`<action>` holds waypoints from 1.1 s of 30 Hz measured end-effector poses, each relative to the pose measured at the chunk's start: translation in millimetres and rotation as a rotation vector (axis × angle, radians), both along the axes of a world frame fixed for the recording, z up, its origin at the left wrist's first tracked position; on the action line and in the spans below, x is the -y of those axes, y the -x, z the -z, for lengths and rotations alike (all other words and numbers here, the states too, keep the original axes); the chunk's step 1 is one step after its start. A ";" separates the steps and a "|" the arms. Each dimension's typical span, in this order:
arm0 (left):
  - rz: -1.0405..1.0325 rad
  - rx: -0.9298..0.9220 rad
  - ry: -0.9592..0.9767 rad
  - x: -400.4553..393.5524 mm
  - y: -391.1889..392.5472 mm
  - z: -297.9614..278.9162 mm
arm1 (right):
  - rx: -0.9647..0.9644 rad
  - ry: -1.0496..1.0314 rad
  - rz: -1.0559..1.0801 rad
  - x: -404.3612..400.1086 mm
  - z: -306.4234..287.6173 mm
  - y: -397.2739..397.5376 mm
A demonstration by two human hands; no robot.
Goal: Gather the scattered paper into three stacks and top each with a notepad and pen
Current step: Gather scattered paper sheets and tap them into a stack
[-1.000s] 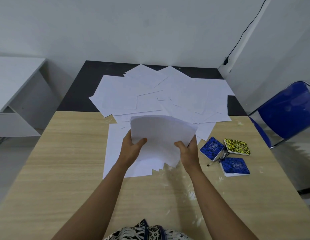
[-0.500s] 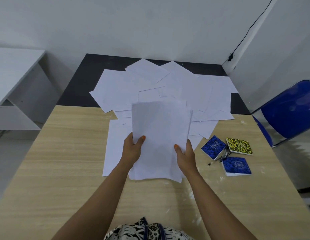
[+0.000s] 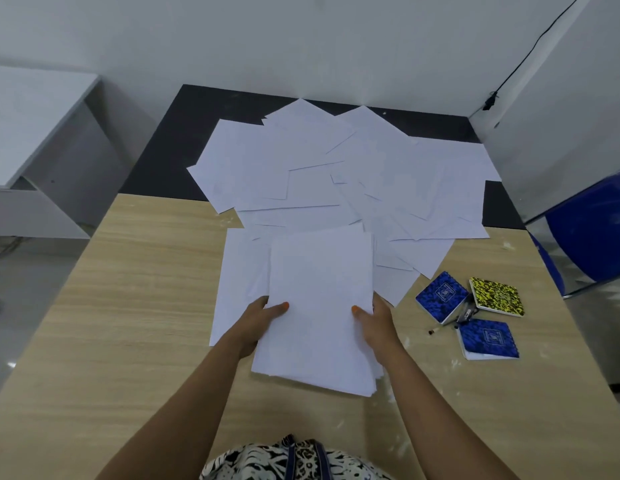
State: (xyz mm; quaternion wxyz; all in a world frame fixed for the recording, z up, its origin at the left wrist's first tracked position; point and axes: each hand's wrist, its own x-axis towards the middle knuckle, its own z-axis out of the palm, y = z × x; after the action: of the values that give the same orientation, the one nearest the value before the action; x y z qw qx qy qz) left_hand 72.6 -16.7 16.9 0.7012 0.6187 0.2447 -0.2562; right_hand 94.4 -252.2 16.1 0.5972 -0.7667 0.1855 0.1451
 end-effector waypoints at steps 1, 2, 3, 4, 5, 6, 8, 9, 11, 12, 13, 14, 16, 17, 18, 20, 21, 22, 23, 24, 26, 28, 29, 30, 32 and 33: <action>-0.006 -0.001 0.006 -3.8 0.2 3.8 | -0.018 -0.012 -0.026 -2.1 0.4 -3.0; 0.006 0.006 -0.025 -6.7 0.9 7.1 | -0.032 -0.014 -0.057 -5.1 1.5 -5.7; 0.003 0.027 -0.060 -9.1 1.5 8.8 | -0.045 -0.008 -0.088 -9.4 2.0 -8.3; -0.009 0.055 -0.118 -11.6 1.5 12.1 | -0.061 -0.003 -0.120 -14.4 4.5 -12.2; -0.029 0.086 -0.174 -12.7 1.4 13.8 | -0.081 0.005 -0.148 -19.6 6.0 -15.1; -0.043 0.124 -0.235 -14.0 1.4 14.3 | -0.100 0.017 -0.174 -24.3 7.4 -17.4; -0.114 0.175 -0.330 -17.7 0.5 15.3 | -0.137 0.093 -0.195 -33.1 12.3 -23.1; -0.160 0.190 -0.363 -20.2 0.3 17.3 | -0.153 0.152 -0.169 -35.6 14.8 -25.7; -0.240 0.193 -0.405 -27.5 -0.3 23.3 | -0.199 0.245 -0.078 -37.5 20.8 -31.1; -0.270 0.183 -0.411 -31.2 0.2 25.5 | -0.233 0.272 -0.044 -37.2 22.9 -32.7; -0.293 0.167 -0.412 -34.1 0.6 27.9 | -0.270 0.292 -0.032 -36.5 24.0 -34.4; -0.304 0.143 -0.409 -36.5 1.9 31.1 | -0.303 0.305 -0.037 -35.3 24.7 -36.2; -0.303 0.092 -0.398 -39.9 4.9 37.2 | -0.343 0.302 -0.048 -32.8 25.6 -39.9; -0.293 0.080 -0.395 -40.7 6.3 38.4 | -0.349 0.280 -0.038 -32.2 26.6 -42.0; -0.281 0.075 -0.394 -40.8 6.9 38.6 | -0.344 0.253 -0.030 -32.5 27.9 -44.0; -0.269 0.074 -0.396 -40.5 6.4 38.5 | -0.335 0.186 -0.017 -34.1 28.7 -46.0; -0.267 0.073 -0.399 -40.1 6.4 37.3 | -0.345 0.167 -0.026 -35.1 30.1 -46.9; -0.267 0.074 -0.397 -40.0 6.5 36.7 | -0.357 0.164 -0.049 -36.0 30.2 -46.8; -0.263 0.073 -0.398 -39.8 6.9 35.7 | -0.363 0.174 -0.080 -37.3 30.3 -47.1; -0.262 0.073 -0.400 -39.7 7.6 35.7 | -0.355 0.194 -0.113 -38.3 29.2 -46.7; -0.269 0.072 -0.401 -39.5 8.1 35.4 | -0.332 0.220 -0.158 -39.7 29.3 -47.3; -0.284 0.076 -0.401 -37.2 7.5 32.6 | -0.291 0.236 -0.169 -39.4 30.0 -47.8; -0.292 0.085 -0.399 -35.3 6.0 31.0 | -0.263 0.252 -0.167 -39.0 30.3 -49.0; -0.298 0.098 -0.393 -33.7 3.6 30.2 | -0.240 0.266 -0.166 -38.4 30.4 -50.6; -0.310 0.117 -0.379 -29.7 -3.7 26.2 | -0.207 0.288 -0.172 -37.5 29.4 -55.9; -0.318 0.128 -0.376 -28.1 -8.9 24.2 | -0.190 0.302 -0.183 -37.2 28.5 -59.7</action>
State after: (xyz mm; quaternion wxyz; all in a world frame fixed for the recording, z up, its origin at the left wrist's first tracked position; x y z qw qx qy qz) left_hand 81.4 11.4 -7.3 0.6192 0.7071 0.3374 -0.0532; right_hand 154.1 -214.9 -12.4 0.4395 -0.8442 0.1903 0.2409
